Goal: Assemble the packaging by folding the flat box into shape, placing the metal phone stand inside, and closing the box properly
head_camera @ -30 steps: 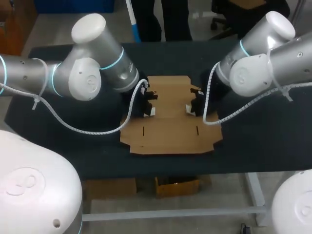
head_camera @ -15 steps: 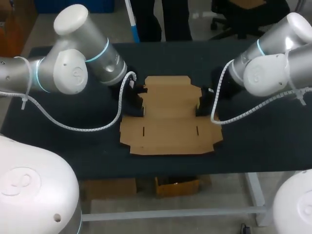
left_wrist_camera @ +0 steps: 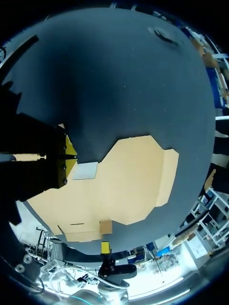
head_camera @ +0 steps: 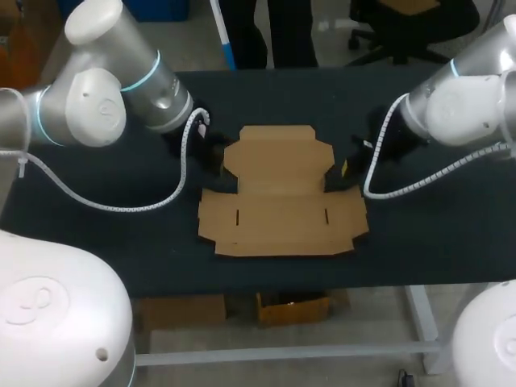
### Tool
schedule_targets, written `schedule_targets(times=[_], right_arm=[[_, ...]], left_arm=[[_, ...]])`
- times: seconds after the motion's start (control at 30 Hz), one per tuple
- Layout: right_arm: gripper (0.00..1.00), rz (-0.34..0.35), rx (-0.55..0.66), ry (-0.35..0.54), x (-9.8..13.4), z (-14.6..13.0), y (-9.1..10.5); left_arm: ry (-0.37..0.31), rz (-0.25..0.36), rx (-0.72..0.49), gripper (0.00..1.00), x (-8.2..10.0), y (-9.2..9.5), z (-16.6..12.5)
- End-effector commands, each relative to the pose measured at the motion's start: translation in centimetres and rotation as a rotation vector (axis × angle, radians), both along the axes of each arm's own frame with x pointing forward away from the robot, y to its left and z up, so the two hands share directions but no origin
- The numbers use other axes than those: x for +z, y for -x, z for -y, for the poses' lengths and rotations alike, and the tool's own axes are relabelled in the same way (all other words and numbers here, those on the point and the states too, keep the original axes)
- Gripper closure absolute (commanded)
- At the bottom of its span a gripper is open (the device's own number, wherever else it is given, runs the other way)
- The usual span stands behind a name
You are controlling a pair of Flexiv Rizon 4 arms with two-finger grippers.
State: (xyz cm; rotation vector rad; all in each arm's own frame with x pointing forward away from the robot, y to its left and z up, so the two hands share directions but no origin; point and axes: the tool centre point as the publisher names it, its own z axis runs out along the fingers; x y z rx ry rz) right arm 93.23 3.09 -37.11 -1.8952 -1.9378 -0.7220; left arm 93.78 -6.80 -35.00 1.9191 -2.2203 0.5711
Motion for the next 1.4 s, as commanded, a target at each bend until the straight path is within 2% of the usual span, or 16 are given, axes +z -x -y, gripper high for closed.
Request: schedule_targets(times=[0.03, 0.67, 0.9, 1.13, 1.4], right_arm=[[1.00, -0.024, 0.009, -0.017, 0.8, 1.1, 0.4], [1.00, -0.045, -0.005, -0.024, 2.8, 5.2, 5.1], [1.00, -0.054, -0.008, -0.027, 3.1, 6.3, 6.4], [1.00, -0.068, -0.019, -0.034, 2.9, 7.4, 7.2], [1.00, -0.097, -0.034, -0.041, 2.3, 8.2, 9.0]], left_arm=[[0.002, 0.008, 0.006, 1.00, 1.1, 1.5, -0.8], [-0.016, 0.019, 0.073, 1.00, 3.3, 6.9, -3.3], [-0.009, 0.014, 0.088, 1.00, 3.4, 8.6, -3.8], [-0.001, 0.011, 0.096, 1.00, 3.4, 9.4, -4.0], [0.013, -0.012, 0.092, 1.00, 2.7, 10.8, -4.3]])
